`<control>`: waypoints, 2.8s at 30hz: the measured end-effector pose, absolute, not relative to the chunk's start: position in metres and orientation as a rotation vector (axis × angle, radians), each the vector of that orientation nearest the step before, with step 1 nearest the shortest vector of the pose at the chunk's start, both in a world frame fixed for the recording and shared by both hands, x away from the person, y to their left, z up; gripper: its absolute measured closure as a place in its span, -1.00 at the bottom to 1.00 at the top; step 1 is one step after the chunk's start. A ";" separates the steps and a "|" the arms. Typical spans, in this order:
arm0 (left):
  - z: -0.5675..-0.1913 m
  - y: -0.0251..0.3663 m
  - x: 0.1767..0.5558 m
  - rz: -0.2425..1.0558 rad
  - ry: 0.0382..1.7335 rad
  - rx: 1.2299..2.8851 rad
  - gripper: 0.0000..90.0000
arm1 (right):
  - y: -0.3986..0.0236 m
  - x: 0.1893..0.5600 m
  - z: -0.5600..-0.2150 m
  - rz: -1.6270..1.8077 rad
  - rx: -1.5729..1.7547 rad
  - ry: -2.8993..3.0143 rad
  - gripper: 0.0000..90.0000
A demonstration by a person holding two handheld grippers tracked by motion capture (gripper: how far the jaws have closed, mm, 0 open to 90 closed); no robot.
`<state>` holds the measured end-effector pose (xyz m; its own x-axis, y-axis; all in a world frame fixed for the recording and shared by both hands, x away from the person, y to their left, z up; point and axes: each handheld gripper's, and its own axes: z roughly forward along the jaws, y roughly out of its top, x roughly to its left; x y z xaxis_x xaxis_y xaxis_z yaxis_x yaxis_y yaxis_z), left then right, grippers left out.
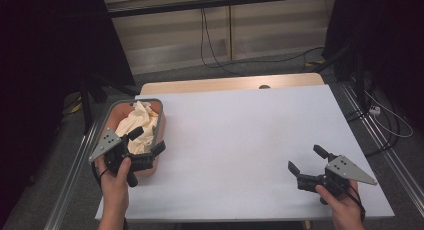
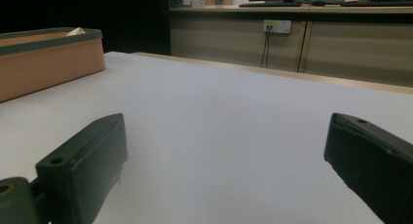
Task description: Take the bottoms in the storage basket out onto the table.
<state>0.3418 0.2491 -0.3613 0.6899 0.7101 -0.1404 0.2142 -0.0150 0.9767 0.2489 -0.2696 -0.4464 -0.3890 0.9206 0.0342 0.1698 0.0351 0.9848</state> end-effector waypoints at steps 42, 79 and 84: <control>-0.370 0.288 0.432 0.493 0.956 1.506 -0.97 | -0.269 0.249 -0.447 1.414 1.112 1.651 -0.95; -0.427 0.293 0.504 0.488 1.328 1.871 -0.88 | -0.268 0.251 -0.448 1.417 1.112 1.666 -0.95; -0.430 0.290 0.506 0.494 1.329 1.911 -0.91 | -0.267 0.251 -0.449 1.419 1.106 1.672 -0.95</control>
<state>0.5062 0.2903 -0.4297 0.3883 0.9162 -0.0984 0.6296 -0.1858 0.7543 0.2510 -0.2670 -0.4487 -0.4144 0.9096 0.0306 0.1781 0.0481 0.9828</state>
